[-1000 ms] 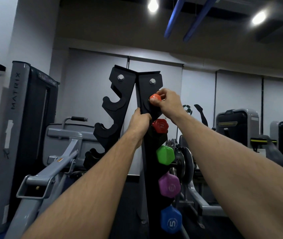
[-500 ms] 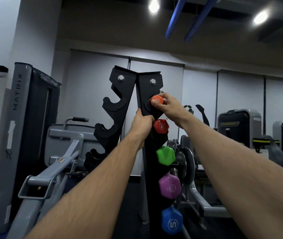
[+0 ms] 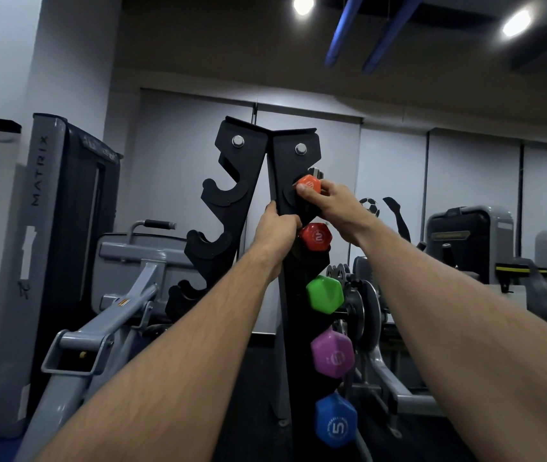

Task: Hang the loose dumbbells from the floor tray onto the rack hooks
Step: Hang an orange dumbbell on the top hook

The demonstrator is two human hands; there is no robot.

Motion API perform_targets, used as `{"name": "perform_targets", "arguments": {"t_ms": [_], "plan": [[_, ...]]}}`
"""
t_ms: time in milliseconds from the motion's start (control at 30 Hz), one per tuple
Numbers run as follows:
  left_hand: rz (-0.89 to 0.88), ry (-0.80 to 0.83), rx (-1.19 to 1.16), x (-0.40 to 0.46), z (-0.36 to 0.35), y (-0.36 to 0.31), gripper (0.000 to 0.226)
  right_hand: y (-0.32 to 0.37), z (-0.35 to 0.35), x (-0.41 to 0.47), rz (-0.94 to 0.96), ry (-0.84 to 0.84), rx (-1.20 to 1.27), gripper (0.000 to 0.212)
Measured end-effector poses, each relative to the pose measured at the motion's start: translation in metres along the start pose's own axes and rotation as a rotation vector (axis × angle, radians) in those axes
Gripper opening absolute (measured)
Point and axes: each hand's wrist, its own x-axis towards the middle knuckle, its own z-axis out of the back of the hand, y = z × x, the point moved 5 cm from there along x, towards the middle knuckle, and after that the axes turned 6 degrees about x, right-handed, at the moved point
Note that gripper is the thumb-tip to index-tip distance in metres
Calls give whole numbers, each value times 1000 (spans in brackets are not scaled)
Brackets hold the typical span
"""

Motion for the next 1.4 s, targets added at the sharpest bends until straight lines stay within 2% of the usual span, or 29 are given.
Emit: {"name": "perform_targets", "arguments": {"t_ms": [100,300,367,500,667,767,933,1000,1167,1233,1300,1400], "plan": [[0,-5,10,1,-1,0,49,1,1,0,29,-14,-20,42],[6,29,8,-2,5,0,45,1,7,4,-13,55,-41,60],[7,26,-3,-2,7,1,48,0,7,3,-61,67,23,58],[2,15,11,6,8,4,64,-14,1,1,-195,105,237,70],[4,-42,24,13,12,8,60,-31,-12,0,-209,68,442,71],[3,-72,42,14,13,8,57,-35,-15,-1,-206,32,500,60],[1,-45,52,9,10,6,55,-29,-11,-6,-214,56,436,51],[-6,-34,49,7,8,5,55,-25,-9,-7,-202,43,398,54],[-14,-27,52,-4,7,1,52,-14,0,-12,-111,-64,215,90],[-21,-33,49,-10,7,0,55,-7,2,-18,-83,-106,179,96],[-16,-38,46,-16,7,2,59,-2,2,-27,-61,-140,125,93],[-20,-30,60,-32,8,8,56,9,-1,-55,8,-233,41,74]]}}
